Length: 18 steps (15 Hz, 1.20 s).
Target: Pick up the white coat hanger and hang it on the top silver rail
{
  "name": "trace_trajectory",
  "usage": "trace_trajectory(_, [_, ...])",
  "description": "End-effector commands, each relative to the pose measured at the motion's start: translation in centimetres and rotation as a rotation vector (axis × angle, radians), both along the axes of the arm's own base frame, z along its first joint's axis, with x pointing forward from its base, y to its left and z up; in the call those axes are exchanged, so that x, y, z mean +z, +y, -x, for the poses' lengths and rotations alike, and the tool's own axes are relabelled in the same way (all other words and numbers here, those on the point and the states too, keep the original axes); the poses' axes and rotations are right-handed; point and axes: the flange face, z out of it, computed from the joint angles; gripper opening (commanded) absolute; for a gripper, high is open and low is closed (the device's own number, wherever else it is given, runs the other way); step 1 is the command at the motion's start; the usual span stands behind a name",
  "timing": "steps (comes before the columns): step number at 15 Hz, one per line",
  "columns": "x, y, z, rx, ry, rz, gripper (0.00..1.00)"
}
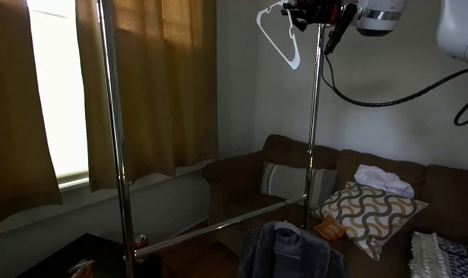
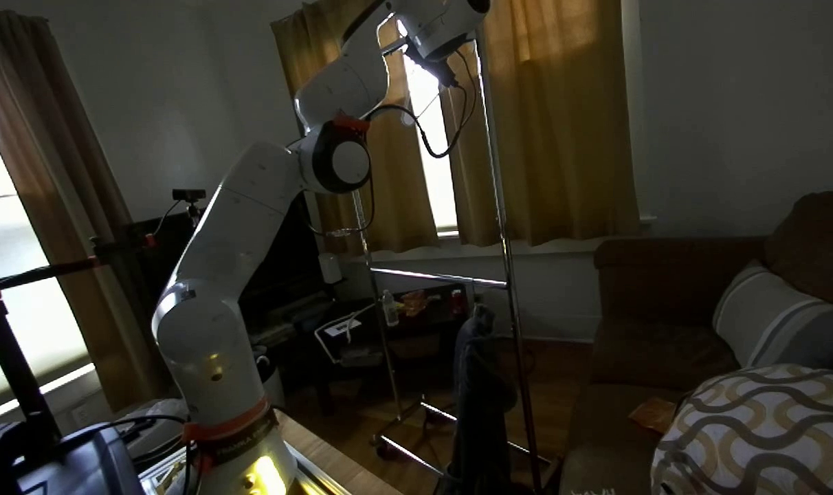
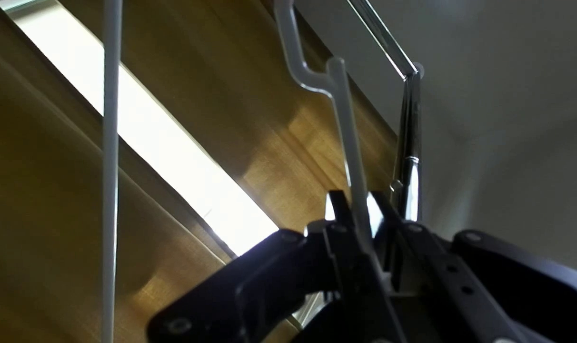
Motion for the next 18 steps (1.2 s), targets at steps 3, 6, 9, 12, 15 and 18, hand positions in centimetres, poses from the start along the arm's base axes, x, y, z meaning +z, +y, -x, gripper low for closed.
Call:
trace_trajectory(3, [-0.7, -0.2, -0.8, -0.036, 0.074, -0.035, 0.04])
trace_trajectory(6, [-1.1, 0.0, -1.1, -0.04, 0.121, -0.057, 0.04])
trace_trajectory(9, [-1.6, 0.2, -1.5, -0.032, 0.193, -0.104, 0.04])
trace_trajectory(12, [-2.1, -0.1, -1.9, -0.031, 0.254, -0.149, 0.04])
trace_trajectory(15, [-2.6, -0.1, -2.2, -0.039, 0.3, -0.166, 0.04])
trace_trajectory(18, [-2.6, 0.0, -2.2, -0.046, 0.333, -0.166, 0.04])
